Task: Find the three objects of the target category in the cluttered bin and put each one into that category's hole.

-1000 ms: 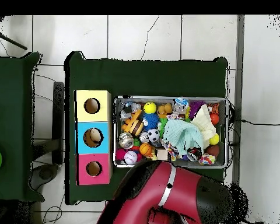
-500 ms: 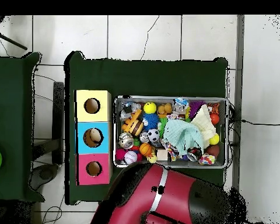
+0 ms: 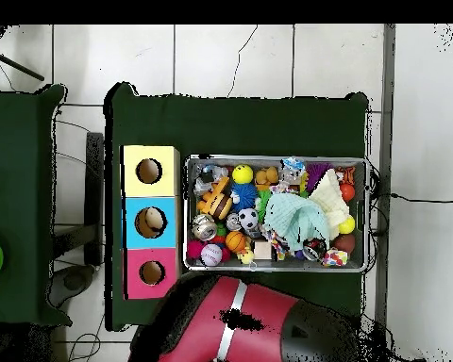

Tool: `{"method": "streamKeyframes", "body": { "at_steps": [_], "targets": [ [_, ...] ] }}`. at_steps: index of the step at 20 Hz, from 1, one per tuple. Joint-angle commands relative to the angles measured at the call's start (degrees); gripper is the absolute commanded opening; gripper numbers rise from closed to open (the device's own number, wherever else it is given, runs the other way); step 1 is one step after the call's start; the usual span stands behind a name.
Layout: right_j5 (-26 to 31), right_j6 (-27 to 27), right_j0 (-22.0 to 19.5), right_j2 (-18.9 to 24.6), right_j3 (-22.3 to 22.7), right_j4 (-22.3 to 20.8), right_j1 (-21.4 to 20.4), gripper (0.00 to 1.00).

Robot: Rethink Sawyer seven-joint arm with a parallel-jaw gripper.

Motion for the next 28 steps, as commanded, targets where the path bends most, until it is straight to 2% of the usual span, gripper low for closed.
{"method": "streamKeyframes", "body": {
  "at_steps": [1, 8, 13, 15, 18, 24, 28],
  "targets": [
    [30.68, 2.51, 3.67, 3.21, 6.17, -1.87, 2.46, 0.00],
    [37.42, 5.03, 5.48, 3.45, 9.68, -6.01, -8.05, 0.00],
    [46.62, 7.39, 6.45, 1.58, 14.60, -6.71, -19.40, 0.00],
    [49.09, 7.85, 6.29, 1.41, 15.22, -7.25, -22.49, 0.00],
    [51.64, 7.57, 6.48, 1.73, 14.64, -7.99, -25.76, 0.00],
    [53.83, 6.80, 6.42, 3.77, 12.54, -10.74, -29.23, 0.00],
    [60.93, 6.14, 7.15, 2.35, 14.83, -11.11, -34.60, 0.00]
  ]
}}
